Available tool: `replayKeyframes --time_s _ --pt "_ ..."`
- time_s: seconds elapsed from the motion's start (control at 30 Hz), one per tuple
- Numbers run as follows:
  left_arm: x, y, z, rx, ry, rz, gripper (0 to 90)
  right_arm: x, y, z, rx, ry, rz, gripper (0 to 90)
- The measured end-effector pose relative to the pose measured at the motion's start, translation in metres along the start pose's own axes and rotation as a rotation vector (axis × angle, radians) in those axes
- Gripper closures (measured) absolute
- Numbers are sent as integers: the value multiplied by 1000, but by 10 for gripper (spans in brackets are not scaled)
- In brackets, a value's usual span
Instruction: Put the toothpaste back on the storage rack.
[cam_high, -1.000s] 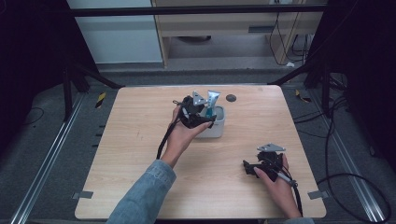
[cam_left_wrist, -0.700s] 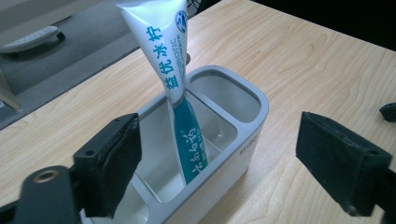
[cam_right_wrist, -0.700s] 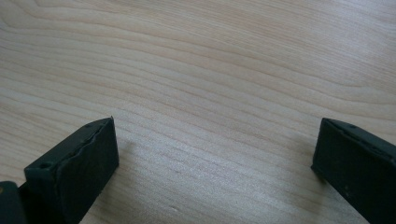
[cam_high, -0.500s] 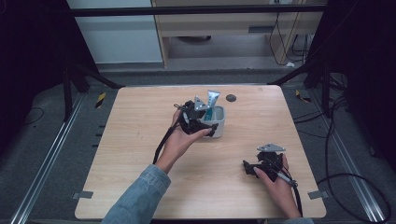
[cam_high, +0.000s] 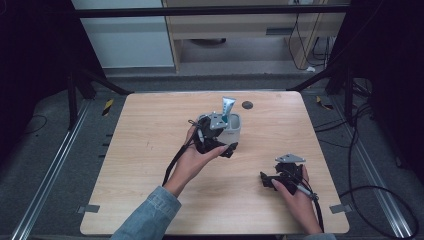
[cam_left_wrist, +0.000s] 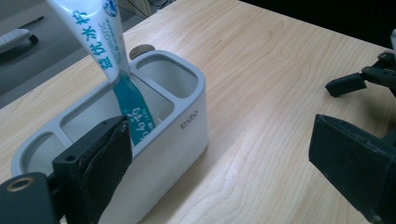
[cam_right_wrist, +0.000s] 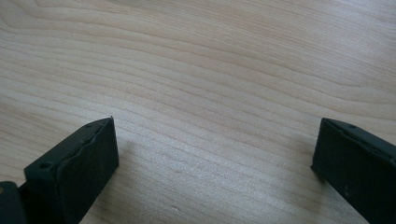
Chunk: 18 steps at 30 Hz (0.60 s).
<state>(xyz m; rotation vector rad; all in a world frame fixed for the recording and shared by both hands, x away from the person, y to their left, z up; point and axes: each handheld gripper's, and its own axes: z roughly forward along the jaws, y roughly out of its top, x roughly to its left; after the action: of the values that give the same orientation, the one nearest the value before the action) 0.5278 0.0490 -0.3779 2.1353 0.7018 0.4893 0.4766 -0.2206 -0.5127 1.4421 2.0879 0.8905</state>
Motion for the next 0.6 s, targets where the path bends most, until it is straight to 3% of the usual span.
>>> replayKeyframes --time_s 0.27,0.6 --pt "-14 -9 -8 13 -14 26 64 0 0 0 0 -1 -1 6" --pt "-14 -29 -17 24 -9 13 65 0 0 0 -1 -1 -1 6"
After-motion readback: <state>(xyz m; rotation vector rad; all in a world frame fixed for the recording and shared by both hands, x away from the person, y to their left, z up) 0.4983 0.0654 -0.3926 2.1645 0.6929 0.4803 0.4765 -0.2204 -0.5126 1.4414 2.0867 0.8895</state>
